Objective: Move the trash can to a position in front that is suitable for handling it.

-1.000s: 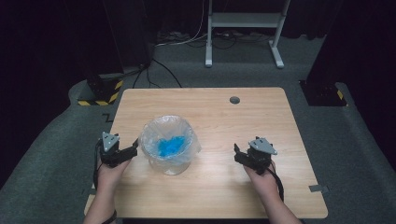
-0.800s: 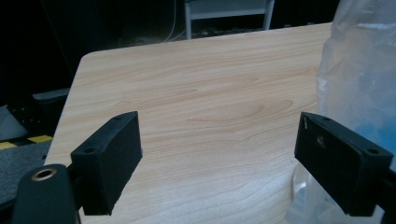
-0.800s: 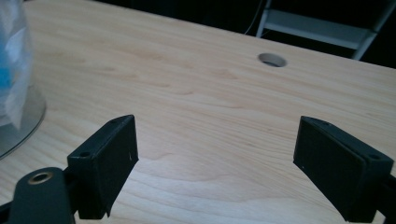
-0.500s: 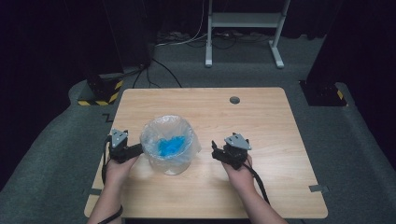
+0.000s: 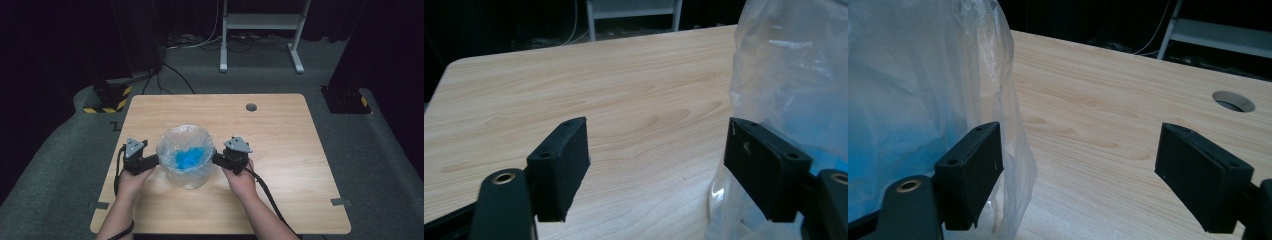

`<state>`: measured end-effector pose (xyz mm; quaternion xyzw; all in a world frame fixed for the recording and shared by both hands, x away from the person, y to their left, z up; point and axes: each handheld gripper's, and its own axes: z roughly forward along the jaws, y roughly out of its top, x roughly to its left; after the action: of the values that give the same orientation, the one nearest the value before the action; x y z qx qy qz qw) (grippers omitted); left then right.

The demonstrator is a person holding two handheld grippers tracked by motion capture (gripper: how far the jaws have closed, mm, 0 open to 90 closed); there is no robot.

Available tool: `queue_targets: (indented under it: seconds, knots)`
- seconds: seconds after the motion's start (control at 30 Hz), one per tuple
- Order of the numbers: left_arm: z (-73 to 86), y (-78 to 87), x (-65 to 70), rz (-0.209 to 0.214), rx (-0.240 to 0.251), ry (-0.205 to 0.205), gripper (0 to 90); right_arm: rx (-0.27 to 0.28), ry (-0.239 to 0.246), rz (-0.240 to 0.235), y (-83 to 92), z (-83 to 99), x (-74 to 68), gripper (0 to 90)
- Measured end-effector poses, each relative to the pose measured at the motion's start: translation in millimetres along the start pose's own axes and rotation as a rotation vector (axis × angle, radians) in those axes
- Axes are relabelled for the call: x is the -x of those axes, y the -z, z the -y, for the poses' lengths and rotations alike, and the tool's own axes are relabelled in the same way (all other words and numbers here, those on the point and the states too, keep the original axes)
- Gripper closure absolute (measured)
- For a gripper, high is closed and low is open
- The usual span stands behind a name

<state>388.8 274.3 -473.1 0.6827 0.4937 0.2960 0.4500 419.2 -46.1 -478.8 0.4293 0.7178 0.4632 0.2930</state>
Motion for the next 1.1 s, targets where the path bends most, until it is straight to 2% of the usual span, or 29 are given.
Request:
queue_targets:
  seconds: [0.1,0.13,0.23,0.3,0.37,0.4,0.43,0.47,0.5,0.53,0.57,0.6,0.67,0.73,0.8,0.87,0.9,1.0,1.03,1.07,1.1]
  knots:
    - [-1.2,-2.0,7.3,0.02,-0.018,0.002,27.7,0.0,0.007,0.001,5.8,1.1,5.9,19.0]
    - [-1.2,-2.0,7.3,0.02,-0.018,0.002,29.2,0.0,0.007,0.001,5.8,1.1,5.9,19.0]
    - [-2.4,-3.6,21.1,0.0,-0.05,-0.019,31.8,-0.005,0.014,0.014,11.6,2.7,12.0,18.9]
    - [-4.3,-7.3,35.9,-0.008,-0.067,-0.022,32.4,-0.017,0.008,0.037,18.0,4.5,21.8,19.1]
    - [-5.2,-9.2,41.2,-0.011,-0.071,-0.025,32.9,-0.025,0.001,0.05,21.7,6.4,30.6,19.1]
    - [-7.0,-10.1,45.4,-0.01,-0.092,-0.042,33.2,-0.028,0.002,0.061,23.6,7.5,35.3,19.1]
    - [-7.4,-13.6,51.3,-0.007,-0.08,-0.035,33.2,-0.028,0.002,0.061,23.6,7.5,35.3,19.1]
    - [-8.8,-16.6,57.6,0.0,-0.087,-0.033,34.0,-0.034,-0.008,0.08,29.0,9.9,46.0,19.3]
    - [-9.9,-18.6,61.5,0.004,-0.094,-0.031,34.0,-0.035,-0.01,0.086,31.1,10.7,49.5,19.6]
    - [-11.5,-21.3,66.8,0.005,-0.1,-0.038,34.0,-0.035,-0.01,0.086,31.1,10.7,49.5,19.6]
    - [-13.3,-24.2,73.6,0.006,-0.103,-0.053,34.0,-0.042,-0.008,0.098,38.8,13.1,59.7,19.8]
    - [-14.2,-26.3,78.7,0.011,-0.104,-0.057,34.0,-0.042,-0.008,0.098,38.8,13.1,59.7,19.8]
    - [-15.6,-30.8,88.0,0.023,-0.109,-0.063,33.3,-0.046,0.003,0.124,50.6,16.4,71.3,19.8]
    - [-15.9,-35.1,97.0,0.031,-0.114,-0.071,33.2,-0.05,0.006,0.129,53.7,17.1,74.3,19.8]
    - [-16.2,-39.4,109.3,0.031,-0.119,-0.109,33.4,-0.055,0.001,0.147,64.7,20.5,87.2,20.2]
    - [-17.4,-42.9,118.0,0.033,-0.122,-0.128,33.4,-0.055,-0.001,0.149,66.5,21.4,89.9,20.4]
    - [-17.6,-44.1,120.1,0.036,-0.123,-0.121,33.3,-0.054,-0.016,0.154,68.7,23.2,94.9,20.5]
    - [-16.9,-48.5,123.5,0.037,-0.142,-0.134,30.7,-0.052,-0.048,0.162,69.9,25.6,101.6,20.6]
    - [-16.1,-49.4,123.1,0.038,-0.148,-0.148,27.7,-0.05,-0.051,0.164,70.1,26.1,103.3,20.4]
    - [-15.3,-49.5,121.7,0.042,-0.158,-0.155,18.6,-0.057,-0.053,0.165,71.0,26.6,104.9,18.7]
    - [-15.1,-48.5,119.2,0.045,-0.169,-0.16,18.6,-0.057,-0.053,0.165,71.0,26.6,104.9,18.7]
